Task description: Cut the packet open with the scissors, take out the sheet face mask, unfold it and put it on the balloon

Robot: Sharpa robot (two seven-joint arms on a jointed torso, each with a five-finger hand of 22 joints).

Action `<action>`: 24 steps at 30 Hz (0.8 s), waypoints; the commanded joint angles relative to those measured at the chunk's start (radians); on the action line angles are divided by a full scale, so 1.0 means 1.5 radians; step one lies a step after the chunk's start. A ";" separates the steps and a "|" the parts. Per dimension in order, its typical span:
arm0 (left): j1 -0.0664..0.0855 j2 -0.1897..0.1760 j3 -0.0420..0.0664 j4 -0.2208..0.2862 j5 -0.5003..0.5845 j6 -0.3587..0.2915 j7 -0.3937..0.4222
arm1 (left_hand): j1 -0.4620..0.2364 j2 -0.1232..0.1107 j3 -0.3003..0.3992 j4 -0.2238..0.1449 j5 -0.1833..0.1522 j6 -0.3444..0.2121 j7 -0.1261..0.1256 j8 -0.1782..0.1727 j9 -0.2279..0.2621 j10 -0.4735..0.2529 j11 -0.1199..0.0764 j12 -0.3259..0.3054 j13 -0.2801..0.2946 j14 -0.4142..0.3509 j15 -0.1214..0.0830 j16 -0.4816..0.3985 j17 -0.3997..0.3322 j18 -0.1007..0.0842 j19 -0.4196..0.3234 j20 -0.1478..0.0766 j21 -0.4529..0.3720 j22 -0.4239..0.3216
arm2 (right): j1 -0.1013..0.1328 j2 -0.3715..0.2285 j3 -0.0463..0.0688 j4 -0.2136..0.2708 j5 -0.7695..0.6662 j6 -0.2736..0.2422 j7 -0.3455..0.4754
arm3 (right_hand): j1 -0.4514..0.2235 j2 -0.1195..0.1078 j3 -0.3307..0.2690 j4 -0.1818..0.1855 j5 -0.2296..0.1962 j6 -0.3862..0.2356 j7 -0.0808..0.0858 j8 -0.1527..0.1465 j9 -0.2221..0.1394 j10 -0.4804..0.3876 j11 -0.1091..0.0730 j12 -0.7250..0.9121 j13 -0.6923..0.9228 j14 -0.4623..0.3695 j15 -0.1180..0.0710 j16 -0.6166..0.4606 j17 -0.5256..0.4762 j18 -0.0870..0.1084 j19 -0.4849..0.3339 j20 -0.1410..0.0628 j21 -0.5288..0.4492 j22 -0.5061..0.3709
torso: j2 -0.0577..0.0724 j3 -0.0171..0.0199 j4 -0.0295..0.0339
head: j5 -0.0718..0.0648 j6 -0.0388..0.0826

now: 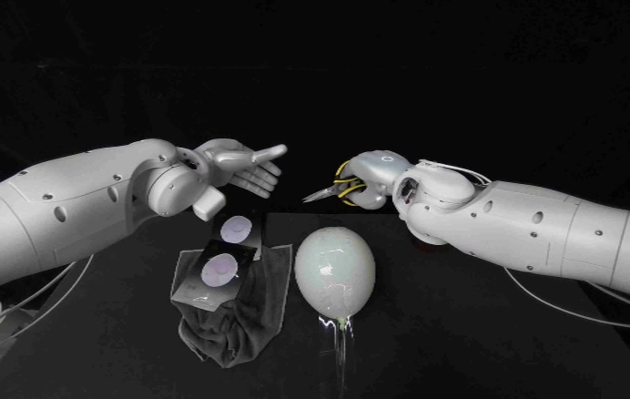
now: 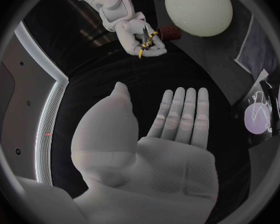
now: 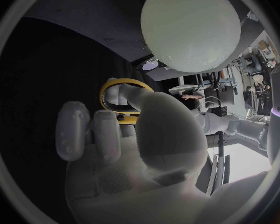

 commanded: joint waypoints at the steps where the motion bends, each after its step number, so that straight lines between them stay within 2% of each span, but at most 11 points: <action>1: 0.000 -0.018 0.000 0.002 0.064 -0.066 0.088 | -0.010 0.007 0.001 0.000 0.001 0.000 0.038 -0.003 0.002 -0.002 -0.001 0.006 0.002 -0.003 0.000 0.008 0.002 0.008 0.006 0.003 -0.003 -0.002 | 0.001 -0.023 0.001 0.015 0.159 -0.077 0.047 | 0.008 -0.001 0.006 0.004 0.004 -0.003 0.001 0.013 0.161 0.237 -0.069 -0.006 -0.005 0.030 -0.001 -0.002 -0.002 0.002 -0.004 0.000 -0.004 0.013 | -0.001 -0.0005 -0.0004 | -0.002 -0.001; 2: 0.000 -0.026 0.000 0.004 0.074 -0.072 0.104 | -0.009 0.026 0.013 -0.001 0.000 0.009 0.034 0.002 0.005 0.005 -0.004 0.010 0.003 0.002 -0.002 0.014 0.004 0.009 0.009 0.003 -0.003 -0.002 | 0.001 -0.033 0.001 0.021 0.200 -0.085 0.056 | 0.008 -0.002 0.006 0.004 0.004 -0.003 0.001 0.014 0.161 0.237 -0.068 -0.007 -0.005 0.030 -0.001 -0.002 -0.002 0.002 -0.004 0.000 -0.005 0.013 | -0.002 -0.0002 -0.0004 | -0.002 -0.001; 4: -0.001 -0.039 -0.002 0.007 0.086 -0.077 0.131 | -0.004 0.038 0.021 -0.002 0.000 0.015 0.031 0.005 0.006 0.008 -0.007 0.013 0.003 0.005 -0.004 0.017 0.005 0.010 0.011 0.003 -0.003 -0.003 | 0.002 -0.051 0.001 0.032 0.281 -0.093 0.073 | 0.007 -0.002 0.006 0.005 0.004 -0.004 0.001 0.014 0.162 0.236 -0.068 -0.009 -0.006 0.030 -0.001 -0.002 -0.002 0.002 -0.005 0.000 -0.005 0.012 | -0.002 0.0006 0.0002 | -0.003 -0.001; 5: -0.002 -0.046 -0.003 0.010 0.090 -0.078 0.145 | 0.019 0.058 0.035 -0.003 -0.001 0.024 0.025 0.009 0.009 0.016 -0.011 0.017 0.003 0.011 -0.008 0.023 0.007 0.011 0.015 0.002 -0.003 -0.004 | 0.002 -0.060 0.001 0.037 0.330 -0.093 0.081 | 0.007 -0.002 0.006 0.005 0.004 -0.004 0.001 0.014 0.162 0.235 -0.068 -0.010 -0.007 0.030 -0.001 -0.003 -0.003 0.002 -0.006 0.000 -0.006 0.012 | -0.002 0.0010 0.0002 | -0.004 -0.001; 6: -0.004 -0.053 -0.004 0.014 0.092 -0.079 0.159 | 0.060 0.062 0.043 -0.007 -0.001 0.034 0.019 0.013 0.011 0.026 -0.019 0.022 0.004 0.025 -0.014 0.033 0.010 0.014 0.025 0.001 0.000 -0.004 | 0.002 -0.070 0.001 0.043 0.383 -0.089 0.089 | 0.006 -0.003 0.005 0.006 0.004 -0.004 0.002 0.014 0.163 0.235 -0.068 -0.008 -0.004 0.029 0.000 -0.004 -0.007 0.003 -0.008 0.000 -0.009 0.008 | -0.003 0.0013 0.0001 | -0.003 -0.001; 7: -0.007 -0.063 -0.005 0.021 0.094 -0.079 0.178 | 0.060 0.062 0.043 -0.007 -0.001 0.034 0.019 0.013 0.011 0.026 -0.019 0.022 0.004 0.025 -0.014 0.033 0.010 0.014 0.025 0.001 0.000 -0.004 | 0.002 -0.081 0.001 0.049 0.451 -0.078 0.099 | 0.005 -0.003 0.005 0.008 0.004 -0.005 0.002 0.014 0.164 0.235 -0.068 -0.007 -0.002 0.028 0.000 -0.005 -0.009 0.003 -0.009 0.000 -0.010 0.008 | -0.004 0.0013 -0.0002 | -0.003 -0.001; 12: -0.023 -0.107 -0.007 0.053 0.098 -0.084 0.251 | 0.145 0.065 0.047 -0.012 -0.001 0.054 0.005 0.017 0.012 0.047 -0.027 0.022 0.002 0.046 -0.024 0.043 0.013 0.012 0.022 0.002 -0.008 -0.010 | 0.001 -0.128 0.000 0.079 0.722 -0.027 0.130 | -0.002 -0.002 0.000 0.019 0.004 -0.012 0.004 0.012 0.168 0.227 -0.065 -0.022 -0.009 0.027 0.001 -0.007 -0.014 0.004 -0.011 0.001 -0.014 0.004 | -0.008 0.0008 -0.0023 | -0.004 -0.001; 14: -0.037 -0.129 -0.009 0.069 0.099 -0.087 0.279 | 0.180 0.063 0.043 -0.014 -0.001 0.060 0.003 0.015 0.011 0.055 -0.032 0.017 0.000 0.056 -0.027 0.045 0.014 0.015 0.038 0.000 -0.003 -0.009 | -0.002 -0.156 -0.001 0.099 0.833 -0.004 0.141 | -0.003 -0.005 -0.005 0.021 0.005 -0.018 0.006 0.011 0.172 0.221 -0.064 -0.031 -0.011 0.026 0.003 -0.010 -0.019 0.005 -0.014 0.002 -0.018 0.001 | -0.012 0.0020 -0.0016 | -0.008 -0.004; 17: -0.050 -0.148 -0.012 0.084 0.098 -0.089 0.301 | 0.210 0.064 0.043 -0.019 -0.001 0.065 -0.001 0.013 0.009 0.062 -0.035 0.015 0.000 0.076 -0.033 0.052 0.017 0.016 0.053 -0.003 0.004 -0.008 | -0.007 -0.180 -0.003 0.118 0.911 0.008 0.146 | -0.001 -0.005 -0.009 0.021 0.005 -0.022 0.006 0.010 0.175 0.217 -0.063 -0.038 -0.012 0.026 0.003 -0.010 -0.019 0.005 -0.013 0.003 -0.018 0.002 | -0.016 0.0032 -0.0020 | -0.011 -0.005; 20: -0.063 -0.166 -0.020 0.101 0.089 -0.086 0.316 | 0.247 0.065 0.046 -0.028 -0.001 0.071 -0.007 0.012 0.008 0.070 -0.041 0.012 0.000 0.098 -0.040 0.061 0.021 0.017 0.068 -0.008 0.011 -0.006 | -0.018 -0.205 -0.004 0.142 0.968 0.014 0.151 | 0.001 -0.001 -0.009 0.021 0.004 -0.026 0.008 0.006 0.175 0.215 -0.062 -0.044 -0.013 0.026 0.004 -0.010 -0.019 0.005 -0.013 0.004 -0.018 0.002 | -0.018 0.0039 -0.0017 | -0.016 -0.005; 24: -0.083 -0.183 -0.025 0.120 0.079 -0.085 0.326 | 0.264 0.067 0.047 -0.030 -0.001 0.074 -0.008 0.009 0.006 0.073 -0.042 0.009 0.000 0.105 -0.042 0.062 0.022 0.016 0.072 -0.010 0.011 -0.007 | -0.036 -0.227 -0.005 0.165 1.008 0.007 0.157 | -0.014 0.009 -0.021 0.043 0.004 -0.031 0.012 -0.002 0.175 0.225 -0.059 -0.047 -0.012 0.026 0.007 -0.011 -0.020 0.005 -0.013 0.006 -0.020 0.002 | -0.021 0.0041 -0.0021 | -0.023 -0.010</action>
